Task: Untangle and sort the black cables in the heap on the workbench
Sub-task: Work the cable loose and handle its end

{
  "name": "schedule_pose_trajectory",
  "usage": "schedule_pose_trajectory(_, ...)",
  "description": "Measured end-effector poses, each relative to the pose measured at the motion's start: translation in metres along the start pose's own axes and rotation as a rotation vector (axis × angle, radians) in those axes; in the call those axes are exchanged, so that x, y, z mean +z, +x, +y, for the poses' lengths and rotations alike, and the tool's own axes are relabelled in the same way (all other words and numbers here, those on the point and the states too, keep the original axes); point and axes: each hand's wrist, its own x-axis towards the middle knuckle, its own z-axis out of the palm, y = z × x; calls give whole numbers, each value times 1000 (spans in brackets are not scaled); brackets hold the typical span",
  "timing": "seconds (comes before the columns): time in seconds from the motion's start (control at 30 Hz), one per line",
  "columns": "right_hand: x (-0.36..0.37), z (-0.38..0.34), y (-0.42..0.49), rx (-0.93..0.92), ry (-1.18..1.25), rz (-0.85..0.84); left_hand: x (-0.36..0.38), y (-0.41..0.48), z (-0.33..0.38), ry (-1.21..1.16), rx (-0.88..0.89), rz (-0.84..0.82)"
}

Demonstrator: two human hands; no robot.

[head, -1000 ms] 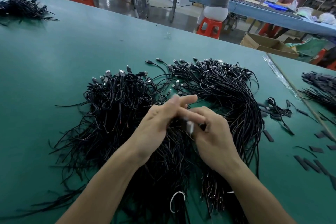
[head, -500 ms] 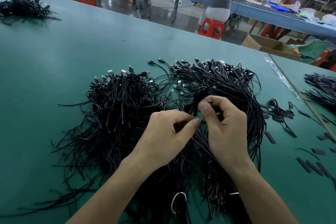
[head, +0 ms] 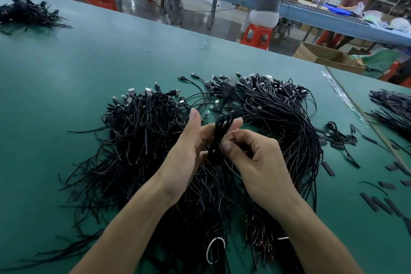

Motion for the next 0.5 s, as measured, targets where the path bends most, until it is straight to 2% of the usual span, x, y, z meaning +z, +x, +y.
schedule_pose_trajectory(0.17, -1, 2, -2, 22, 11, -73, -1, -2, 1, 64, 86, 1)
schedule_pose_trajectory(0.27, -3, 9, -4, 58, 48, -79, -6, -4, 3, 233, 120, -38)
schedule_pose_trajectory(0.4, -6, 15, -2, 133, 70, -17, -10, -4, -3, 635, 191, 162)
schedule_pose_trajectory(0.5, -7, 18, 0, 135, 42, 15, -6, -3, -11, 688, 183, 328)
